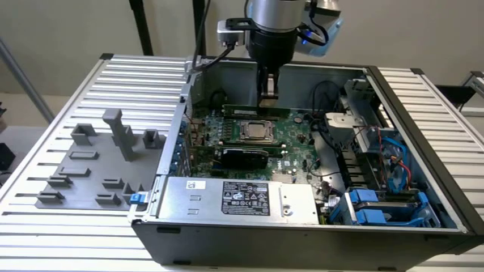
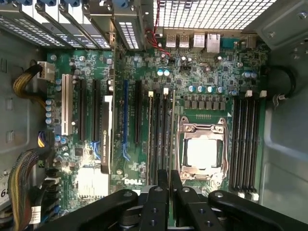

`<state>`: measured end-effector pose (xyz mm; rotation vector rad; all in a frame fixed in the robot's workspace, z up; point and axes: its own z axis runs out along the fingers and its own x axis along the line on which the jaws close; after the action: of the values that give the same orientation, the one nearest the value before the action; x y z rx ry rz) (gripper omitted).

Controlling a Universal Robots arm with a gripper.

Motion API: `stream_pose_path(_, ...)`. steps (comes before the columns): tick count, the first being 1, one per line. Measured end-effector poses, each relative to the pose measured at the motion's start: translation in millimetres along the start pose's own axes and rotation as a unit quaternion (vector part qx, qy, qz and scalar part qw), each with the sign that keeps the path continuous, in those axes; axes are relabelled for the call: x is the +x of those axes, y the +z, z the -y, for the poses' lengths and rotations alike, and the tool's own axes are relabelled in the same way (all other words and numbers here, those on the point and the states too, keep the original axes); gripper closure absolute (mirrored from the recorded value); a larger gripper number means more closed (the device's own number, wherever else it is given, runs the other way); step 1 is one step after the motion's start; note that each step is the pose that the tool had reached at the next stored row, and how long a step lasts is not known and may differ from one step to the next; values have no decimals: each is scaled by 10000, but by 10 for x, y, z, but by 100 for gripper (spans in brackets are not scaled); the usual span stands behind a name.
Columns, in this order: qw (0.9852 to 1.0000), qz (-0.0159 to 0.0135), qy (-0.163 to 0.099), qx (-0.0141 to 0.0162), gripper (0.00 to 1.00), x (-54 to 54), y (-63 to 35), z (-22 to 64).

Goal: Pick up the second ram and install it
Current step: 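Insert the second ram into the second slot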

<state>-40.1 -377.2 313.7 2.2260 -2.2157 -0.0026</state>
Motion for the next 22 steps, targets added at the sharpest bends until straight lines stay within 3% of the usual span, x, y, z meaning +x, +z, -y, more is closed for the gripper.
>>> stream_pose_path(22, 10000, 0, -1, 9, 86, 0, 401, 1)
